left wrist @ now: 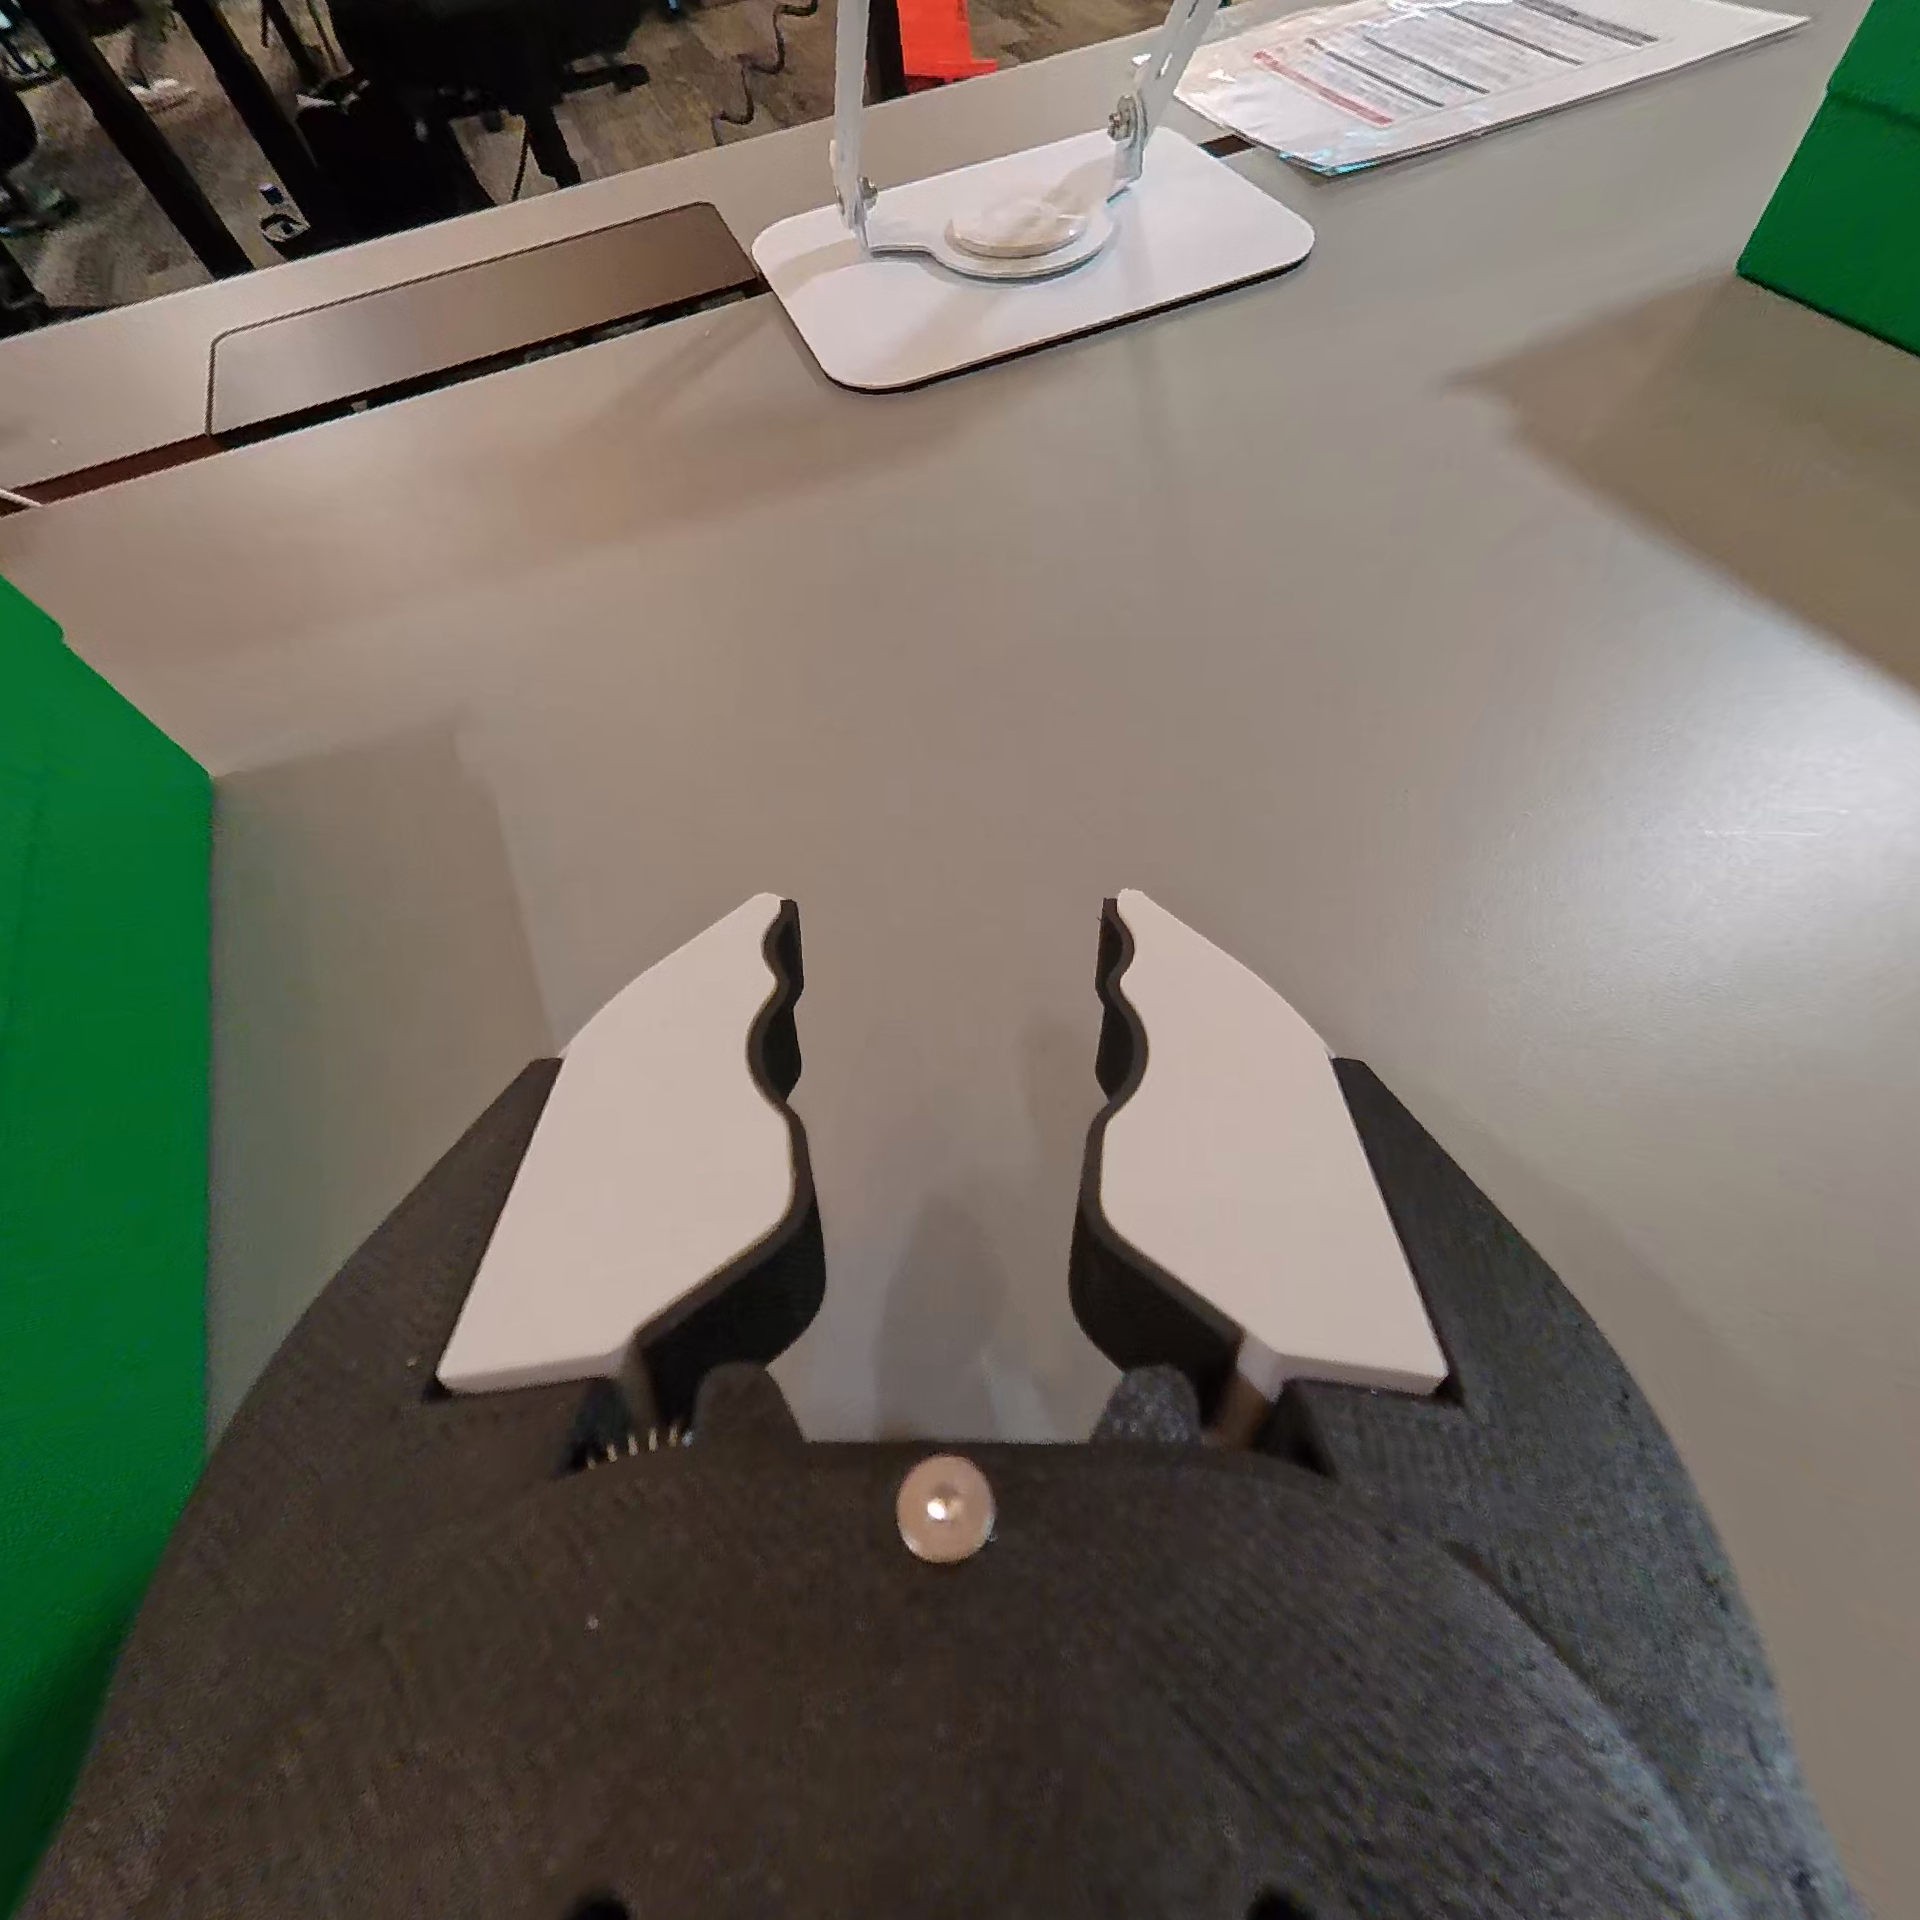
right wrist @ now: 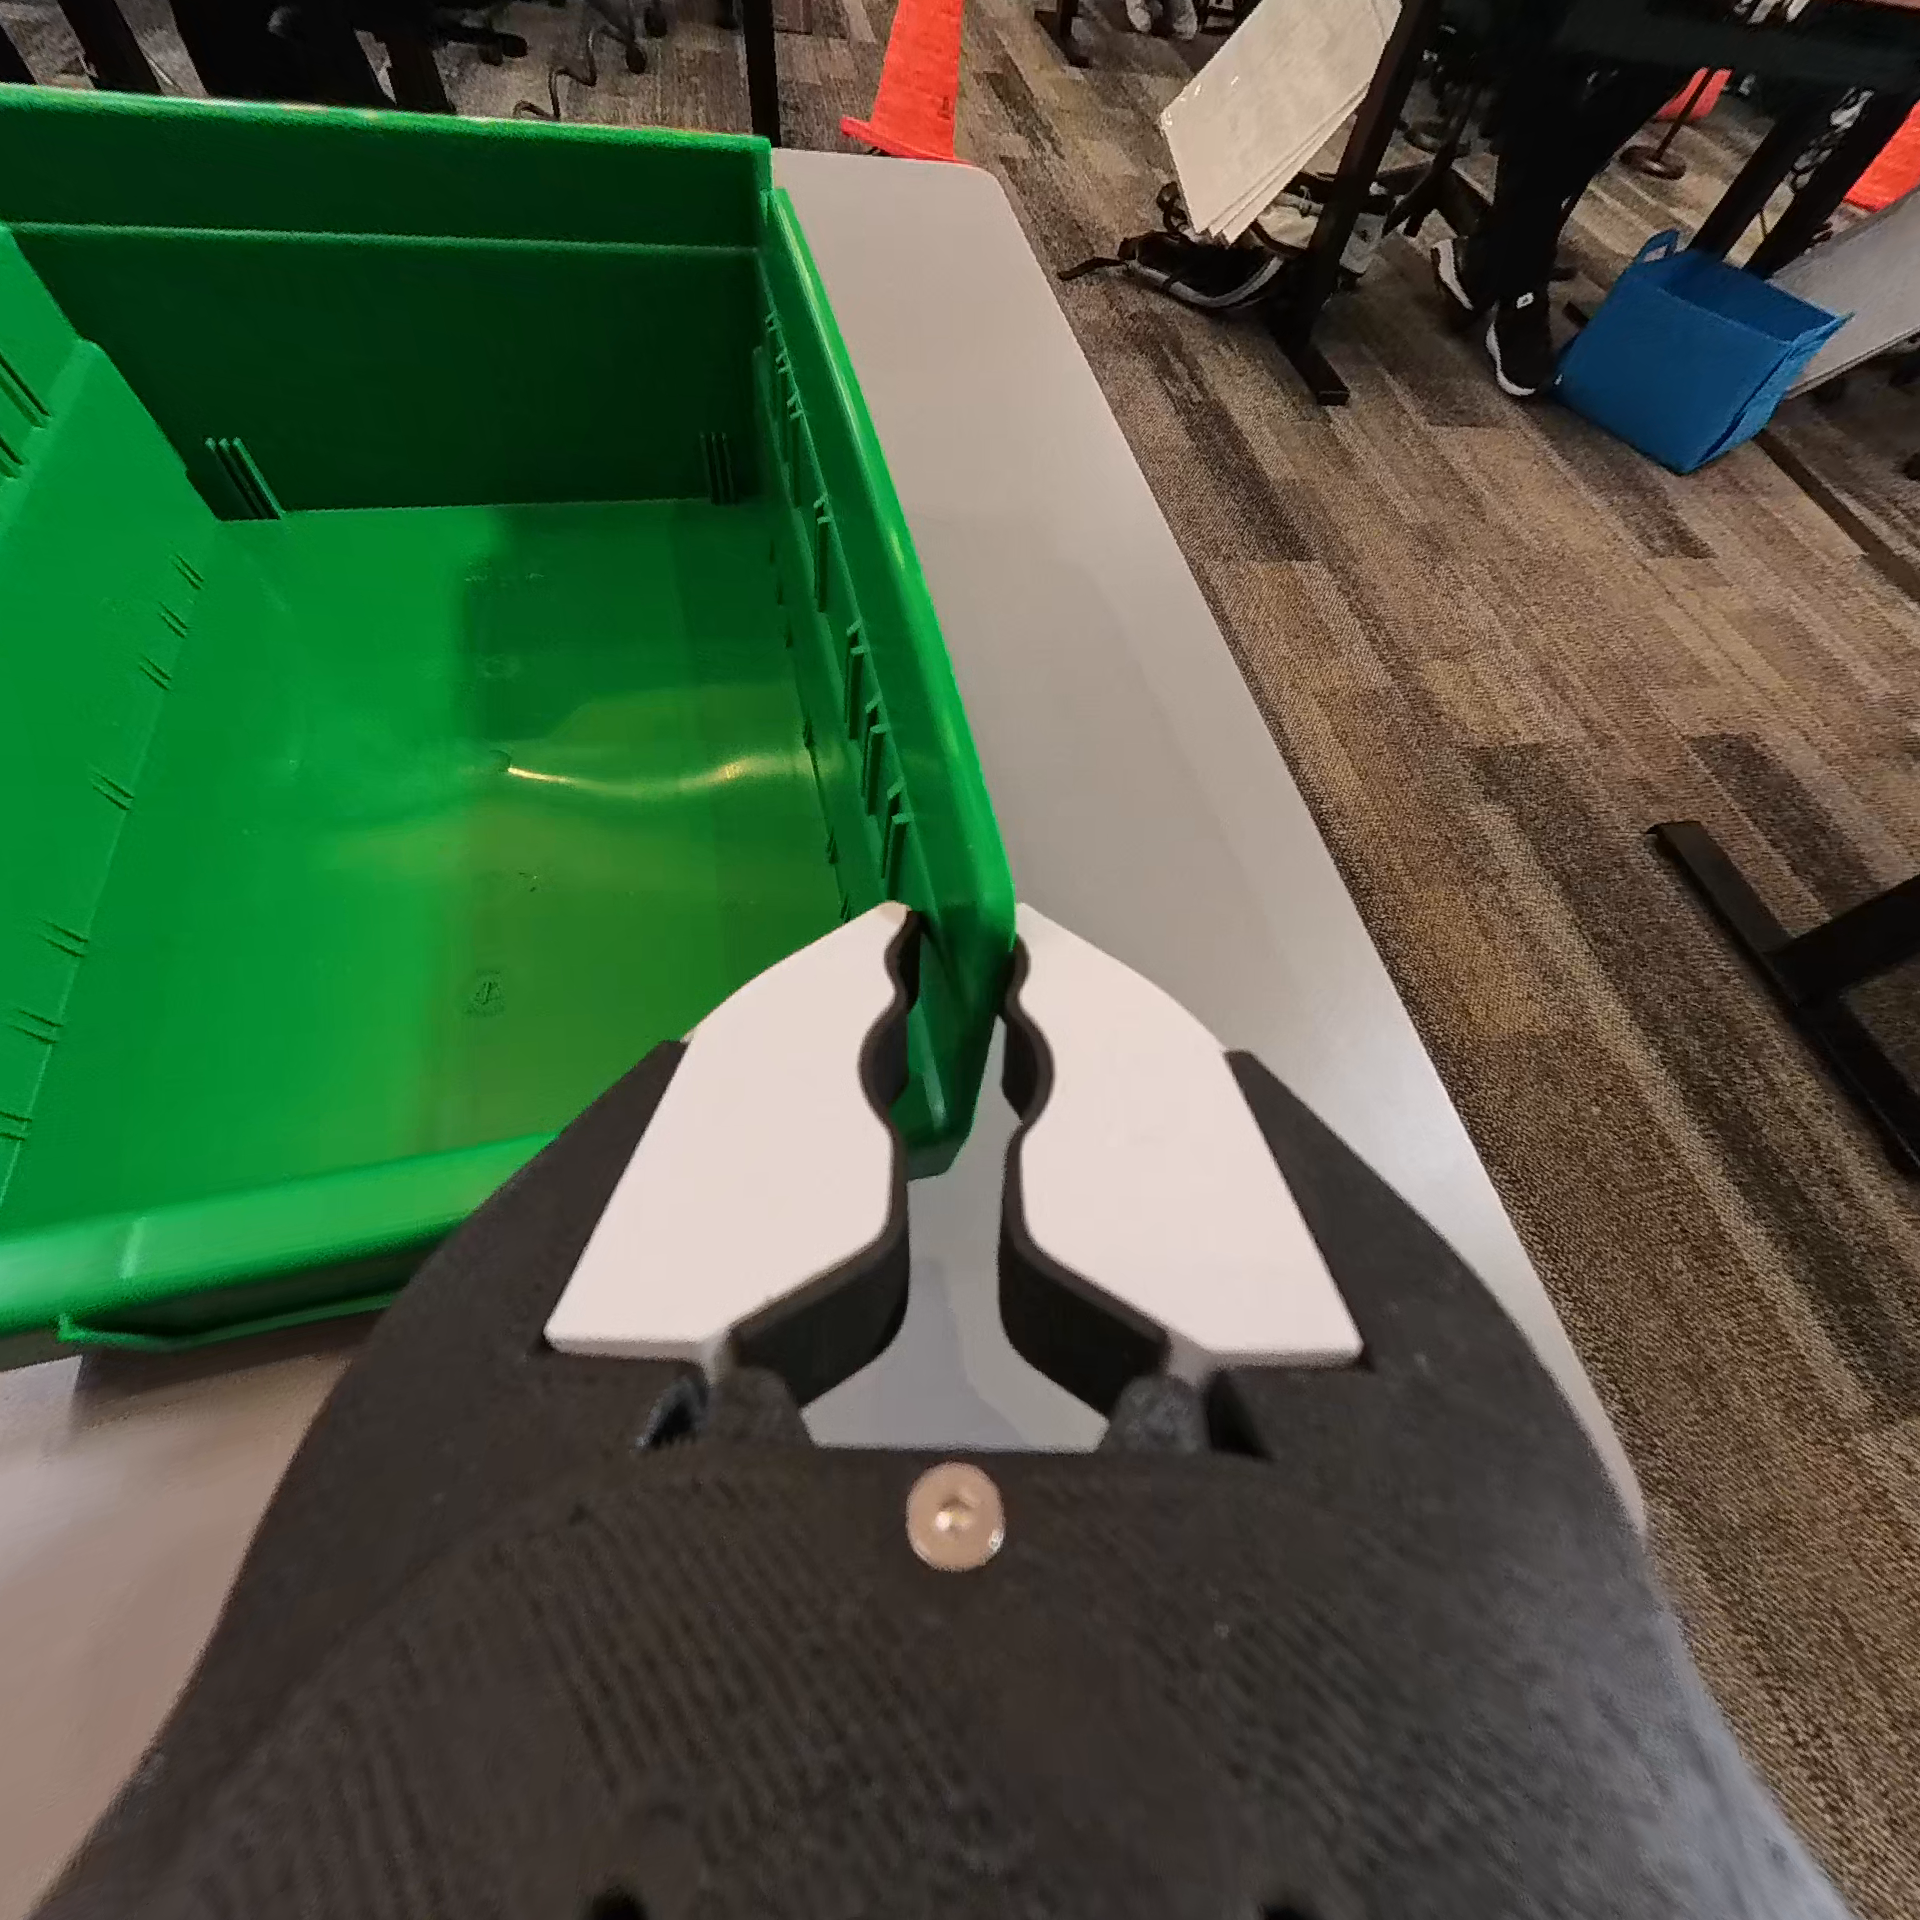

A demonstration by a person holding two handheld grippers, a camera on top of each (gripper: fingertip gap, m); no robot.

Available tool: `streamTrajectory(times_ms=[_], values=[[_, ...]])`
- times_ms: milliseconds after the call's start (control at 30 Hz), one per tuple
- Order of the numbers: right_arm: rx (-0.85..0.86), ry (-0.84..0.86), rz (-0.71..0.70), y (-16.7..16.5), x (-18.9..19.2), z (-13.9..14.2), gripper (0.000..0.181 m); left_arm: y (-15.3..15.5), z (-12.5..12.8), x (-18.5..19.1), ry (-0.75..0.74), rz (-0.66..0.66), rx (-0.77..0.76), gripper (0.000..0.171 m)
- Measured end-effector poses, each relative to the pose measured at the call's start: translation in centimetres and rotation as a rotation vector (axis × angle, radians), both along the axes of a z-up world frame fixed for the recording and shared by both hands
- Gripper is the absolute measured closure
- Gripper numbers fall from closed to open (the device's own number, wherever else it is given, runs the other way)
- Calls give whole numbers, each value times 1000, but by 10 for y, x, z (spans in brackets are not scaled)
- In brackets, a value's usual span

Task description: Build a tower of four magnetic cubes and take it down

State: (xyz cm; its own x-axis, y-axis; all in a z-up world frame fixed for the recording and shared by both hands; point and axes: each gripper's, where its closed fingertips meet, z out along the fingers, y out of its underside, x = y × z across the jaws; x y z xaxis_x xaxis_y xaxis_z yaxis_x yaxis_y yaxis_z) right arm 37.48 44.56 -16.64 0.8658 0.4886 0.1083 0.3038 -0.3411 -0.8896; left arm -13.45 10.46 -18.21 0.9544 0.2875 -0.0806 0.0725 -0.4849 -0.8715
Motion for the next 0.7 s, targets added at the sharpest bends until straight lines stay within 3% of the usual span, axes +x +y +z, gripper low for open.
streamTrajectory(times_ms=[167,433,600,700], values=[[54,23,-27,-1,3,18,164,0,-1,0,0,-2,-2,116],[338,244,-37,-23,-2,101,161,1,4,1,-1,-3,25,116],[509,467,97,-70,-47,156,160,-2,29,2,10,15,121,112],[526,520,207,-102,-94,168,159,-16,67,-8,89,74,215,107]])
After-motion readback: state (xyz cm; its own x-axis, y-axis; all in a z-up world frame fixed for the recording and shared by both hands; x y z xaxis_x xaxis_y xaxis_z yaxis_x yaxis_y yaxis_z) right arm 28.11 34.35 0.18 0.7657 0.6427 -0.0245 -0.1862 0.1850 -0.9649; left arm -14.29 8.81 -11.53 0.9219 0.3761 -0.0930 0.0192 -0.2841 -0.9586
